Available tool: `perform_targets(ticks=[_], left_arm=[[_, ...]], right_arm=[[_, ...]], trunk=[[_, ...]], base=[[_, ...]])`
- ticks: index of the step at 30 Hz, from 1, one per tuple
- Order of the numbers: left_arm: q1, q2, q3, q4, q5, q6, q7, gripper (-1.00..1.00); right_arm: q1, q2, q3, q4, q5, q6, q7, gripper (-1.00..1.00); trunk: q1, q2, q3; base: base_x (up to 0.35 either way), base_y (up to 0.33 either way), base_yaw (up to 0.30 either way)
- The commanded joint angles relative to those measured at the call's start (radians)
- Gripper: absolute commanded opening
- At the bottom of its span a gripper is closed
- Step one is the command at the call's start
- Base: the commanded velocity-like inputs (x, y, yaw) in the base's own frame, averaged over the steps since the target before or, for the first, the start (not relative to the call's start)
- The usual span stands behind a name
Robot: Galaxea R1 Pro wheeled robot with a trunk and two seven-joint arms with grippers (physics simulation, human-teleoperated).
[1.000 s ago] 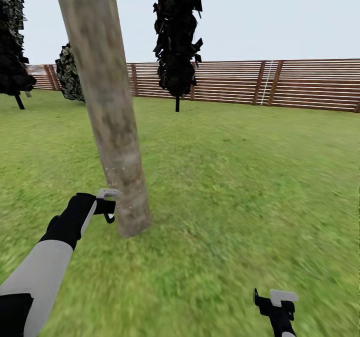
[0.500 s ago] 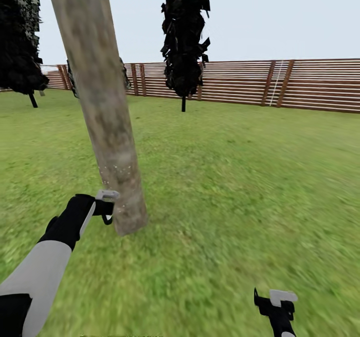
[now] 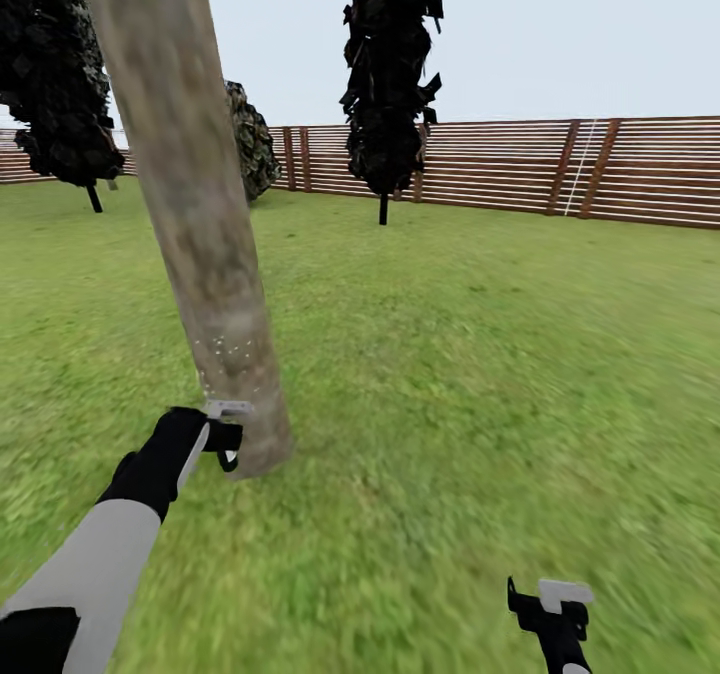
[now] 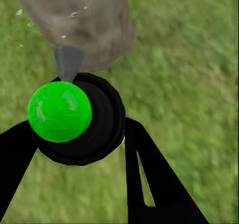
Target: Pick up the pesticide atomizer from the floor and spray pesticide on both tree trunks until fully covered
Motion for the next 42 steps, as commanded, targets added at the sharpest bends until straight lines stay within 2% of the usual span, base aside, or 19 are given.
perform_targets(ticks=[1, 3, 6, 7, 13, 18, 20, 32, 33, 34, 36, 42], left_arm=[[0.003, -0.007, 0.003, 0.000, -0.021, 0.003, -0.004, -1.00], [0.026, -0.013, 0.005, 0.000, -0.023, 0.002, 0.021, -1.00], [0.062, -0.010, 0.009, 0.000, -0.019, 0.000, 0.098, -1.00], [0.068, -0.010, 0.009, 0.000, -0.018, -0.002, 0.103, -1.00], [0.080, -0.011, 0.009, -0.001, -0.018, -0.004, 0.112, -1.00], [0.080, -0.037, 0.008, 0.002, -0.015, -0.005, 0.112, -1.00], [0.102, -0.046, 0.008, 0.006, -0.018, -0.005, 0.113, -1.00], [0.120, -0.039, 0.010, 0.006, -0.021, -0.006, 0.129, -1.00], [0.120, -0.038, 0.014, 0.006, -0.021, -0.006, 0.131, -1.00], [0.120, -0.036, 0.055, 0.007, -0.021, -0.006, 0.142, -1.00], [0.120, -0.035, 0.080, 0.009, -0.021, -0.008, 0.147, -1.00], [0.122, -0.029, 0.093, 0.012, -0.026, -0.009, 0.149, -1.00]], right_arm=[[-0.001, 0.001, 0.008, 0.000, -0.009, -0.002, -0.002, 1.00], [-0.001, 0.002, 0.008, 0.000, -0.008, -0.002, -0.002, 1.00], [-0.001, 0.004, 0.010, 0.000, -0.008, -0.002, -0.002, 1.00], [-0.001, 0.004, 0.010, 0.000, -0.008, -0.002, -0.002, 1.00], [-0.001, 0.005, 0.010, 0.000, -0.008, -0.002, -0.002, 1.00], [-0.001, 0.003, 0.008, 0.000, -0.008, -0.002, -0.002, 1.00], [-0.001, 0.003, 0.008, 0.000, -0.008, -0.002, -0.002, 1.00], [-0.001, 0.003, 0.008, 0.000, -0.008, -0.002, -0.002, 1.00], [-0.001, 0.003, 0.008, 0.000, -0.008, -0.002, -0.003, 1.00], [-0.001, 0.003, 0.008, 0.000, -0.008, -0.002, -0.003, 1.00], [-0.001, 0.003, 0.008, 0.000, -0.008, -0.002, -0.003, 1.00], [-0.001, 0.003, 0.008, 0.000, -0.008, -0.002, -0.003, 1.00]], trunk=[[0.000, 0.000, -0.001], [0.000, 0.000, -0.001], [0.000, 0.000, -0.001], [0.000, 0.000, -0.001], [0.000, 0.000, -0.001], [0.000, 0.000, -0.001], [0.000, 0.000, -0.001], [0.000, 0.000, -0.001], [0.000, 0.000, -0.001], [0.000, 0.000, -0.001], [0.000, 0.000, -0.001], [0.000, 0.000, -0.001]], base=[[0.241, -0.188, 0.000], [0.242, -0.188, 0.012], [0.241, -0.188, 0.208], [0.241, -0.188, 0.261], [0.167, -0.126, 0.273], [0.009, -0.006, 0.065], [0.072, -0.149, 0.004], [-0.014, -0.263, 0.025], [-0.061, -0.272, 0.240], [-0.013, -0.272, 0.269], [0.017, -0.272, 0.273], [0.069, -0.226, 0.276]])
